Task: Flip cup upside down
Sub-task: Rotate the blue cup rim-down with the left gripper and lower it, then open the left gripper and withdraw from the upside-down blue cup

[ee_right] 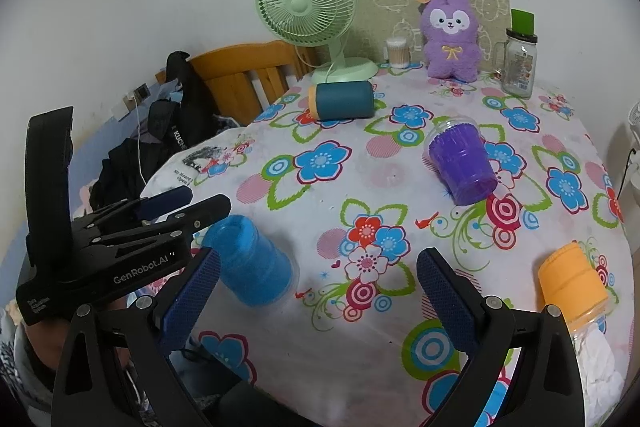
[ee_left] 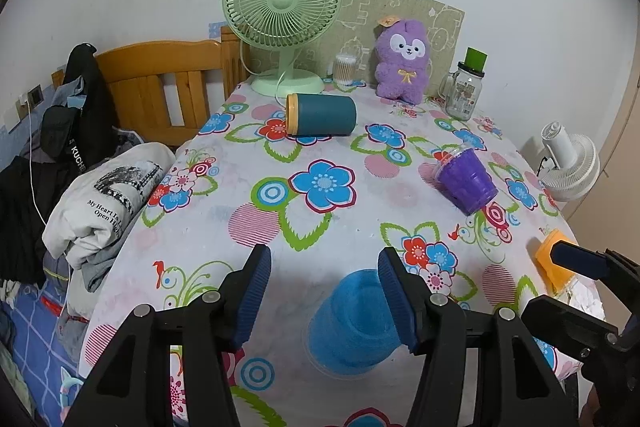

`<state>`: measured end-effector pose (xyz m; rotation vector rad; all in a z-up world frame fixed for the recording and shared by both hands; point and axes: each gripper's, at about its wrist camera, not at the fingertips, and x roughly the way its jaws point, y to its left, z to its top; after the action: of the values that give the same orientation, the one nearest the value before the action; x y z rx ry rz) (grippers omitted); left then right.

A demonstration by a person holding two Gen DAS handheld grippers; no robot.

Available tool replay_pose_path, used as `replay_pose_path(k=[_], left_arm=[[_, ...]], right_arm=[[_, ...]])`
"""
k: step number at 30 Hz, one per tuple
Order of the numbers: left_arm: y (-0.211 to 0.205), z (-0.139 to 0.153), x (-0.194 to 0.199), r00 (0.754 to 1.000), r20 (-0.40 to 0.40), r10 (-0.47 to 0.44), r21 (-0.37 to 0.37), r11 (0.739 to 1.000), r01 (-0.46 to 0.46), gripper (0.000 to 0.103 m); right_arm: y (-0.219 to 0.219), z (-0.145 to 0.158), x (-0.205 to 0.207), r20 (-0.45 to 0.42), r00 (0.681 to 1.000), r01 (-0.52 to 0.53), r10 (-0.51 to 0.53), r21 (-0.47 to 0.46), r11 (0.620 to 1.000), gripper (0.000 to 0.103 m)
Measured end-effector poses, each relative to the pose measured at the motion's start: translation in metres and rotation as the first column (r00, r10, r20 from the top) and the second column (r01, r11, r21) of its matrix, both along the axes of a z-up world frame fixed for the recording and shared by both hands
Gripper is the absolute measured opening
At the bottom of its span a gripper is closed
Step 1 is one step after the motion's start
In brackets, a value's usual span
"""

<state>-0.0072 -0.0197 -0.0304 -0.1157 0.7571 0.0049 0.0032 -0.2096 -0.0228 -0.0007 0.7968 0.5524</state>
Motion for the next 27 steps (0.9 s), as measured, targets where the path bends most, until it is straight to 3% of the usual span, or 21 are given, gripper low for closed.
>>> replay_pose_path(k=[4,14,27], left_arm=[[0.000,0.001,-0.001,1.000,0.005,0.001,0.000,1.000,-0.001,0.059],[0.004,0.009,-0.007,1.000,0.029,0.006,-0.008,1.000,-0.006,0.079],[0.004,0.023,-0.016,0.998,0.069,0.010,-0.010,1.000,-0.009,0.084]], right_arm=[[0.000,0.000,0.000,-0.001,1.000,0.002,-0.002,0.001,1.000,0.100],[0.002,0.000,-0.001,0.001,1.000,0.002,-0.002,-0.002,1.000,0.100],[-0.003,0.019,-0.007,0.069,0.997,0.034,-0.035,0.004,0.999,0.100]])
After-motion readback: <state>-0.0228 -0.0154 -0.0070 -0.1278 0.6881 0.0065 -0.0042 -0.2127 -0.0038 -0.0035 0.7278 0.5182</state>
